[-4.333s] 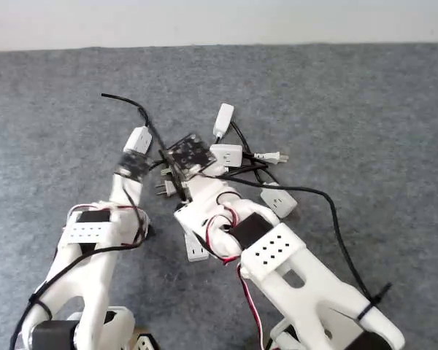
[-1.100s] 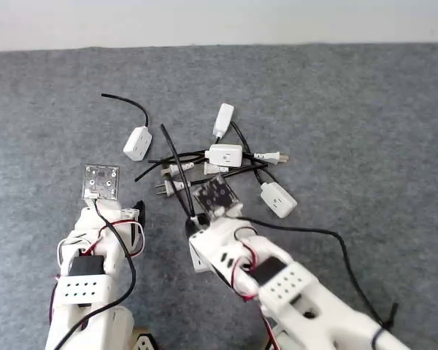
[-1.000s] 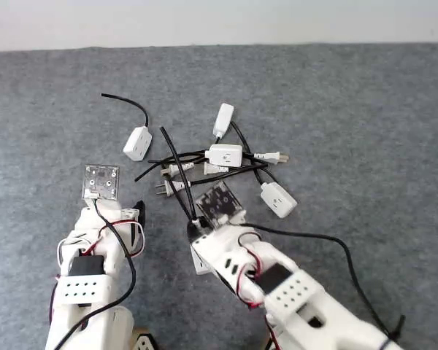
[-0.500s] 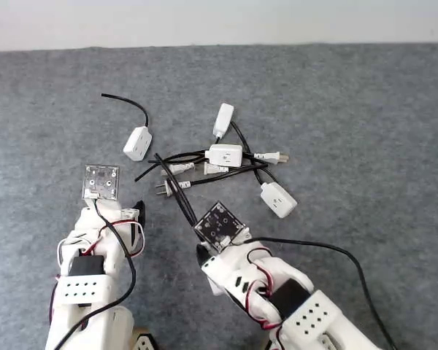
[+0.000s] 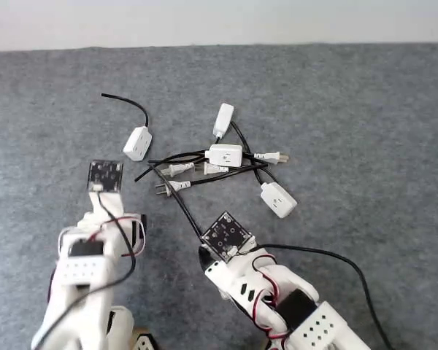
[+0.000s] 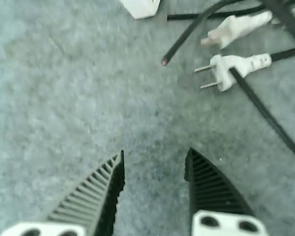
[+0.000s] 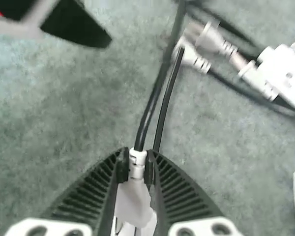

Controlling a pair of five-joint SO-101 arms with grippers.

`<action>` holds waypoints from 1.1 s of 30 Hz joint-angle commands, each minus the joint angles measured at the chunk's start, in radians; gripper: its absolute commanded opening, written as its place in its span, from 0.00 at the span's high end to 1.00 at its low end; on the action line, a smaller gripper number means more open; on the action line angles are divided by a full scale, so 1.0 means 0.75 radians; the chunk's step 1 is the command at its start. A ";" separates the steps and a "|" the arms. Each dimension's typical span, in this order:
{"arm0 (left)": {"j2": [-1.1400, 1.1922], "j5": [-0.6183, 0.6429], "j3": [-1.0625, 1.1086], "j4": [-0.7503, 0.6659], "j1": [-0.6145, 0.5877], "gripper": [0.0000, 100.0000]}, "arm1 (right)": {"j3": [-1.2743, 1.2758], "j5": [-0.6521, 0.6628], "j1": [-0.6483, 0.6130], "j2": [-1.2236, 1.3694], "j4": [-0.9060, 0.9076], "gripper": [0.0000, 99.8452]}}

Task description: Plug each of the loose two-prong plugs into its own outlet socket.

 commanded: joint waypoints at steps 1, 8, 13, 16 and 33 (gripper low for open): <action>0.364 -0.020 -0.302 0.115 -0.002 0.81 | -0.023 0.006 -0.001 -0.109 0.009 0.99; 0.806 -0.270 -0.676 0.417 0.008 0.77 | -0.227 -0.059 0.111 -0.267 0.124 0.99; 0.814 -0.391 -0.662 0.452 0.090 0.77 | -0.252 -0.059 0.097 -0.267 0.130 0.99; 0.763 -0.528 -0.615 0.456 0.113 0.77 | -0.248 -0.059 0.056 -0.267 0.130 0.99; -0.158 -0.720 0.044 0.331 0.344 0.77 | -0.192 -0.063 0.011 -0.267 0.091 0.99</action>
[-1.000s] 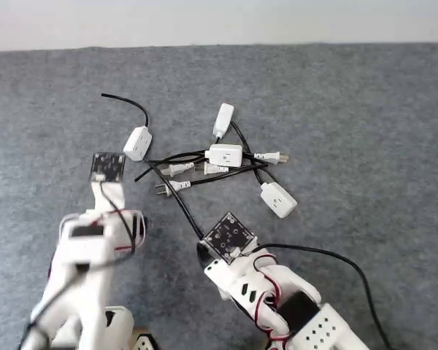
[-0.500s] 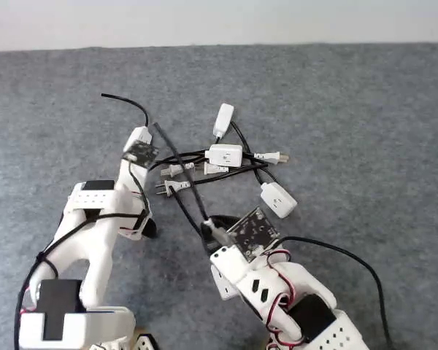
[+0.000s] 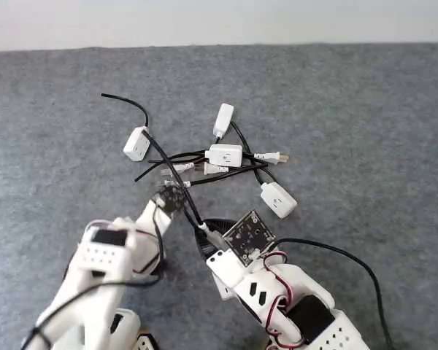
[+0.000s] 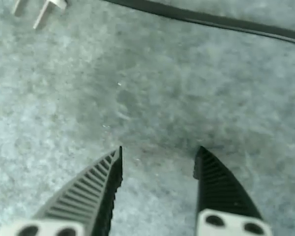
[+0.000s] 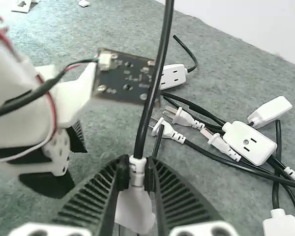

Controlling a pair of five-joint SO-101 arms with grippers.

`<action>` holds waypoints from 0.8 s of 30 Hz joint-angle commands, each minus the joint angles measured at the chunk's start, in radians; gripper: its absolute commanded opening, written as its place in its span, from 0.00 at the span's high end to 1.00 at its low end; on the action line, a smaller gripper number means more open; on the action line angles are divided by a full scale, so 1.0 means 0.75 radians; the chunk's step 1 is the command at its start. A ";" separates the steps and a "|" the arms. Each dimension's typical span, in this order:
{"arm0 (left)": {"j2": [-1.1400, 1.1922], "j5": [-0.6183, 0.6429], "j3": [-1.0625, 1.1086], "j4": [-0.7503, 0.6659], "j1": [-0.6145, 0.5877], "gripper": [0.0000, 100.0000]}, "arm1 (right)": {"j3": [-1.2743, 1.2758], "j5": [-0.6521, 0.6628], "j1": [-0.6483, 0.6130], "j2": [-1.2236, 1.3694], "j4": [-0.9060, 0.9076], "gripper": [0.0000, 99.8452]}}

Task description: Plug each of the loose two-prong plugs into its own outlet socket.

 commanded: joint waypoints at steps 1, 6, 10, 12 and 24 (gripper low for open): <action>-0.217 -0.016 0.077 -0.014 0.055 0.77 | -0.033 -0.014 -0.013 -0.017 -0.030 0.99; -0.436 -0.088 0.173 0.086 0.113 0.77 | -0.031 -0.012 -0.046 -0.017 -0.030 0.99; -0.585 -0.084 0.230 0.125 0.127 0.77 | -0.031 -0.012 -0.046 -0.017 -0.030 0.99; -0.640 -0.057 0.255 0.127 0.127 0.77 | -0.031 -0.010 -0.046 -0.017 -0.030 0.99; -0.777 0.274 0.294 0.080 0.014 0.77 | -0.147 0.221 0.103 -0.015 0.187 0.99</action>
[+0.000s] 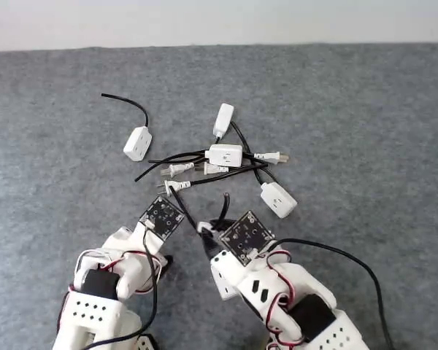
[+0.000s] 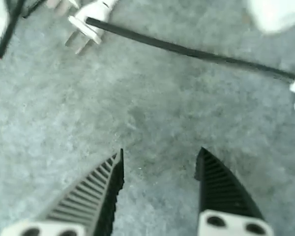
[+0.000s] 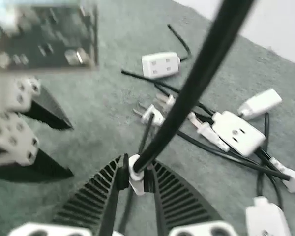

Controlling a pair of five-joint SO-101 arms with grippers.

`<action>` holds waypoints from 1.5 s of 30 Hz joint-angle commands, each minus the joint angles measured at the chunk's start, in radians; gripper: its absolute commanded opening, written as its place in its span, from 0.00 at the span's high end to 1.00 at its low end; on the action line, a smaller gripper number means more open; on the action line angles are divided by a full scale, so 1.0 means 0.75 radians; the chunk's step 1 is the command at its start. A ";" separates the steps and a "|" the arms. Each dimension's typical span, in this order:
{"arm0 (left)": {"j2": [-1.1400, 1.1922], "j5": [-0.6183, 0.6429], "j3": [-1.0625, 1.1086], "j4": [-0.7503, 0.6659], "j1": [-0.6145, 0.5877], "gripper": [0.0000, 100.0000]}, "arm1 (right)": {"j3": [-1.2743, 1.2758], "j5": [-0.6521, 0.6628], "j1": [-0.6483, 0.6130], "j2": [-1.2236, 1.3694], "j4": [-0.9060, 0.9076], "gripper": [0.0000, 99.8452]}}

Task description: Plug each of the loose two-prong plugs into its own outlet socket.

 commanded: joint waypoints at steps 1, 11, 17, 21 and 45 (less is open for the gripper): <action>-0.014 0.092 -0.015 -0.023 -0.012 0.77 | -0.145 0.098 0.028 -0.013 0.097 0.99; -0.014 0.270 -0.021 -0.023 -0.014 0.77 | -0.415 0.141 0.296 0.408 0.212 0.99; -0.012 0.536 -0.097 0.068 0.110 0.77 | -0.530 0.082 0.453 0.885 0.142 0.99; -0.014 0.702 -0.138 0.057 0.319 0.77 | -0.530 0.059 0.594 1.057 -0.003 0.99; 1.559 1.180 -1.274 0.477 0.608 0.68 | -0.528 0.004 0.719 1.100 -0.048 0.99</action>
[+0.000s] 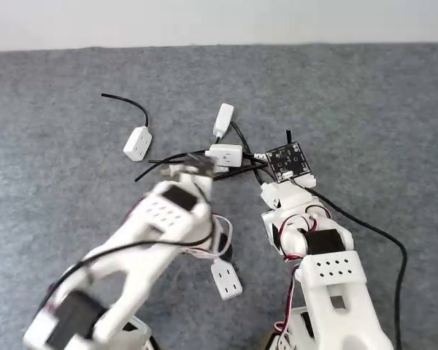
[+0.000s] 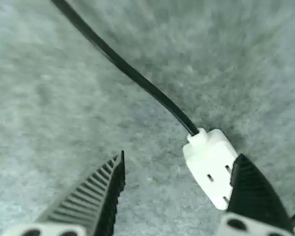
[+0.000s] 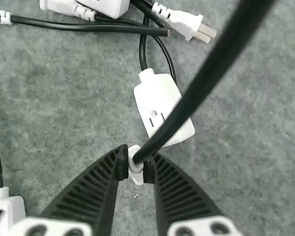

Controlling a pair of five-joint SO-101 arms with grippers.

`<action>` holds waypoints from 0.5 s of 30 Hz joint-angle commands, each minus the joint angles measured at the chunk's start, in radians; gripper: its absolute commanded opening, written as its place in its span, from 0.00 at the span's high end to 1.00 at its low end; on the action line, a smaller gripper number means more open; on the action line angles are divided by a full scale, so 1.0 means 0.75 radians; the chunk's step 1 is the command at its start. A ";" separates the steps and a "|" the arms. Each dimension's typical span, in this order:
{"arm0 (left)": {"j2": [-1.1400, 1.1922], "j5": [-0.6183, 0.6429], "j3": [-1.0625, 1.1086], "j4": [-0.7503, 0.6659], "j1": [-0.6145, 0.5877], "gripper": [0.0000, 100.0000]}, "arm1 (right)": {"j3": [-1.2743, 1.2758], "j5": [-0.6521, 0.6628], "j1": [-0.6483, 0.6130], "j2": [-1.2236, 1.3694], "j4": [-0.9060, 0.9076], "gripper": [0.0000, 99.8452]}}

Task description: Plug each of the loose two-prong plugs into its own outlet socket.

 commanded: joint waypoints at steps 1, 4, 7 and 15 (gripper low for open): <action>0.025 0.014 -0.095 0.014 0.065 0.68 | -0.086 -0.016 0.017 0.005 -0.032 0.99; -0.070 0.065 -0.058 -0.004 0.076 0.68 | -0.086 -0.016 0.019 0.005 -0.032 0.99; -0.155 0.243 0.093 -0.215 0.078 0.68 | -0.086 -0.016 0.019 0.005 -0.032 0.99; -0.211 0.430 0.351 -0.575 0.303 0.68 | -0.088 -0.035 0.062 0.005 -0.054 0.99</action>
